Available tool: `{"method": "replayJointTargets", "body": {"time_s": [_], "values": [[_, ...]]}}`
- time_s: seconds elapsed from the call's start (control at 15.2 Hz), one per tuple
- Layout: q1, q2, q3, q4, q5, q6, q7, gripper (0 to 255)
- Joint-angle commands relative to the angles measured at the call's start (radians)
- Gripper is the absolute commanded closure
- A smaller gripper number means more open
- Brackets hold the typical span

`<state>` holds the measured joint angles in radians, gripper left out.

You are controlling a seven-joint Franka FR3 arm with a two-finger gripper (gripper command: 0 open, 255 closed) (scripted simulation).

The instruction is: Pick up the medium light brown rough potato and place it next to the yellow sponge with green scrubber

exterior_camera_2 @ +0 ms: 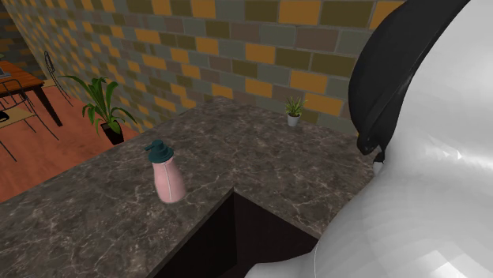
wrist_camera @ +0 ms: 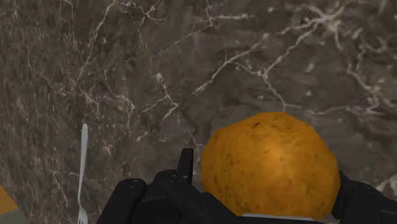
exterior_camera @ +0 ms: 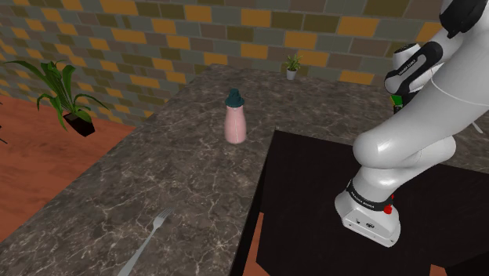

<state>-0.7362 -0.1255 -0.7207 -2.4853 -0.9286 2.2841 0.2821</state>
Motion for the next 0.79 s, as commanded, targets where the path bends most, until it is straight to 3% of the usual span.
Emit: {"method": "replayJointTargets", "body": {"time_s": [0.0, 0.2, 0.46, 0.73], "values": [[0.0, 0.001, 0.0, 0.0, 0.001, 0.001, -0.001, 0], [0.0, 0.0, 0.0, -0.002, 0.0, 0.001, 0.001, 0], [0.033, -0.11, 0.065, 0.021, 0.037, -0.157, -0.011, 0], [0.032, -0.11, 0.066, 0.021, 0.037, -0.156, -0.011, 0]]}}
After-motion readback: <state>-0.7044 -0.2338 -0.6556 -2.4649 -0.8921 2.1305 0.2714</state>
